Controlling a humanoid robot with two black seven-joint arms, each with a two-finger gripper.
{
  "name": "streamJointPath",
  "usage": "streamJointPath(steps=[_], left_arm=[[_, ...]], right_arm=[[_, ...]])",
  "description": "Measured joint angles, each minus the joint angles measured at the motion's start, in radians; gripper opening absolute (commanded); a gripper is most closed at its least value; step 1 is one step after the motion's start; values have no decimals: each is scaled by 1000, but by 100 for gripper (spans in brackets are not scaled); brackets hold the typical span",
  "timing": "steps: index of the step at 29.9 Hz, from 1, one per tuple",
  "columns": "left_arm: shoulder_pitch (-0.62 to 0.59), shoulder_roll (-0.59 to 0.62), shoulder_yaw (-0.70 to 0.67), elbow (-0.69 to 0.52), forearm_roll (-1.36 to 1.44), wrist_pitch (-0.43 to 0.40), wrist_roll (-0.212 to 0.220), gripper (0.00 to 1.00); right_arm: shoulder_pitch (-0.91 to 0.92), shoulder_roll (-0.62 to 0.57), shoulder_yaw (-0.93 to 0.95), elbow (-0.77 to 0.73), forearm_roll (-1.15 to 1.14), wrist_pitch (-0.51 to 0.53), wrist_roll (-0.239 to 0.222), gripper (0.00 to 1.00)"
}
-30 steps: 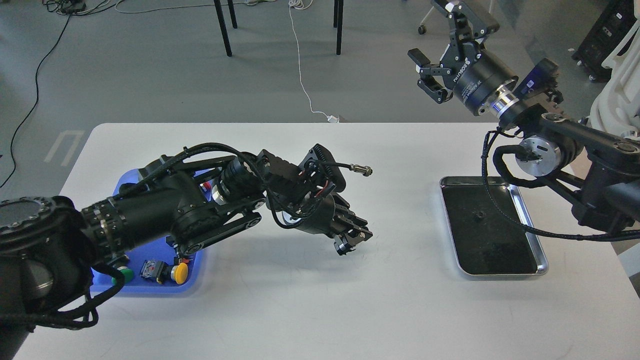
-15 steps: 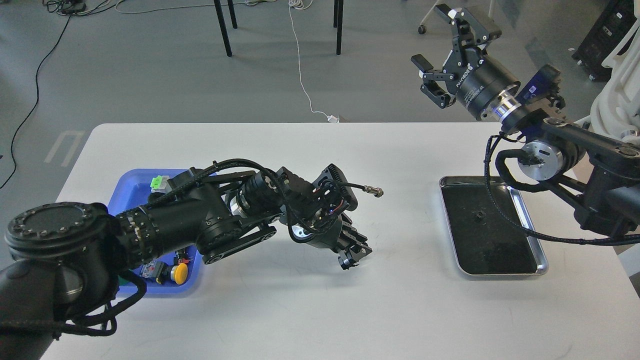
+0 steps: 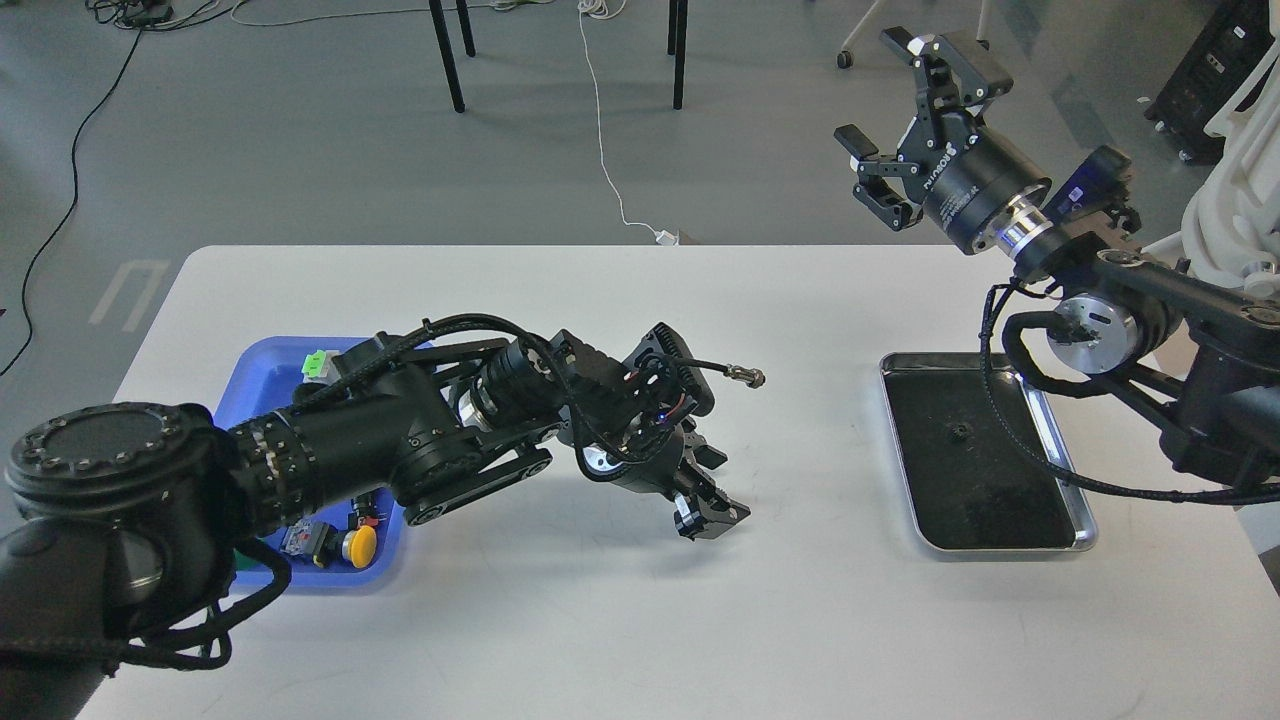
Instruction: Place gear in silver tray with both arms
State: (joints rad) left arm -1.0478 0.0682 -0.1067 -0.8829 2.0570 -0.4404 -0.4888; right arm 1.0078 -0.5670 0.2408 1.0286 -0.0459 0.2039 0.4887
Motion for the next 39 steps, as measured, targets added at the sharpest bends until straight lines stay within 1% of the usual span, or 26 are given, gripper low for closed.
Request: streamJointPath(steps=[3,6,8,10,13,16,20,23,25,27,31,36,39], left_arm=[[-4,96,-81,-40,-145,9,0,93],[14,199,-152,-67,-374,19,0,95],[45,262,-199,-93,-568,52,0,96],[95,321,-251,-134,-787,102,0,96],[178,396,-323,-205,-1073,145,0,96],[297,441,-436,-268,-1260,150,0,97],[494,449,-655,-323,-1364,140,0,97],[598,432,-773,-338,-1377,137,0,97],[637,427,-815,-348,-1379,137,0,97],[658,428,-842,-363,-1380,137,0,97],[681,438,-873,-375,-1382,138,0,98],[685,443,-880,-384,-1382,145,0,98],[689,444,-880,-392,-1382,147,0,98]], right_arm=[[-22,-50,0,25,-3,7,0,98],[-56,-94,-2,56,-31,13,0,98],[-81,-119,-4,75,-86,27,0,98],[-109,-140,-5,86,-196,48,0,98],[-134,-154,-25,110,-388,72,0,99],[-126,-171,-83,148,-552,79,0,99],[-22,-197,-215,187,-764,83,0,99],[132,-195,-389,212,-928,83,0,99],[236,-163,-511,235,-1026,81,0,99],[328,-100,-620,248,-1096,77,0,99],[453,49,-783,225,-1140,67,0,99],[487,239,-902,134,-1150,26,0,98],[488,339,-986,76,-1156,-55,0,96]])
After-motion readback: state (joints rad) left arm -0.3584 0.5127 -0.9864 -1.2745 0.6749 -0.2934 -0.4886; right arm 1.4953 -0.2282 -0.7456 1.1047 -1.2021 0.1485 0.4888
